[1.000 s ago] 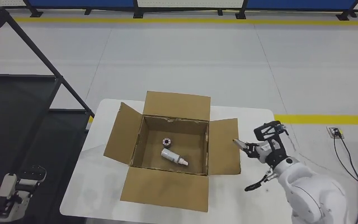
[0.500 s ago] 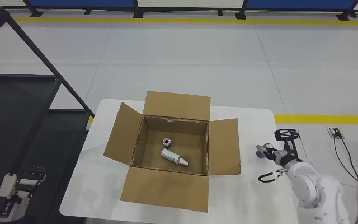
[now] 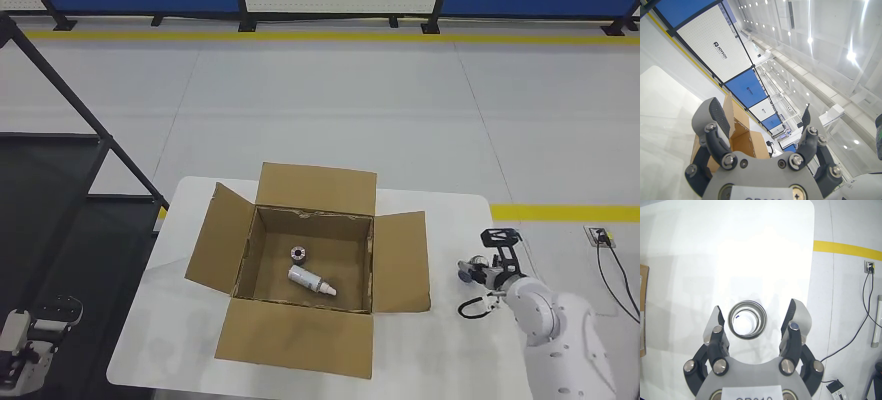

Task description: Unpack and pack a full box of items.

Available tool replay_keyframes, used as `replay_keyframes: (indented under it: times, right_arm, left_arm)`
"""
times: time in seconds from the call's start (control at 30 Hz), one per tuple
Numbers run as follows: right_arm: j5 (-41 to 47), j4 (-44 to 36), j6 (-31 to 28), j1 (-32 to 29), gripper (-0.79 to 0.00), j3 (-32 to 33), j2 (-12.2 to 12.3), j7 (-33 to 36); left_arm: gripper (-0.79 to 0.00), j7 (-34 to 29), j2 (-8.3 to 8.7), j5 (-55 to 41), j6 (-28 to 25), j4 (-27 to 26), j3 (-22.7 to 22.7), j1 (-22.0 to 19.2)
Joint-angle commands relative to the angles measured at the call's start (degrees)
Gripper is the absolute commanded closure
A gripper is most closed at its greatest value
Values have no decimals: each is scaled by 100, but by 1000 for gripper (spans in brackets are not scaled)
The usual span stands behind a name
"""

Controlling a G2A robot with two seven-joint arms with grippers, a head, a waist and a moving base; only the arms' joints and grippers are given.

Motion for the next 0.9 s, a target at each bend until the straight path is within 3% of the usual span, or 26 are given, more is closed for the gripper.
replay_keyframes:
  times: [0.0, 0.17, 0.4, 0.53, 0.73, 0.87]
  right_arm:
    - [114, -93, -98, -47, 0, 38, 20, -83]
    - [491, -793, -109, -392, 0, 202, 54, -269]
    - [1044, -2644, 112, -1287, 0, 221, 43, -567]
    - [1381, -3653, 594, -1774, 0, 141, 0, -1015]
    - [1230, -4838, 1055, -2220, 0, -722, -74, -1713]
    - [674, -4979, 775, -2002, 0, -1683, -78, -1307]
  left_arm:
    - [-785, 0, 0, 0, 0, 0, 0, 0]
    - [-785, 0, 0, 0, 0, 0, 0, 0]
    - [-785, 0, 0, 0, 0, 0, 0, 0]
    - [-785, 0, 0, 0, 0, 0, 0, 0]
    - [-785, 0, 0, 0, 0, 0, 0, 0]
    - [-785, 0, 0, 0, 0, 0, 0, 0]
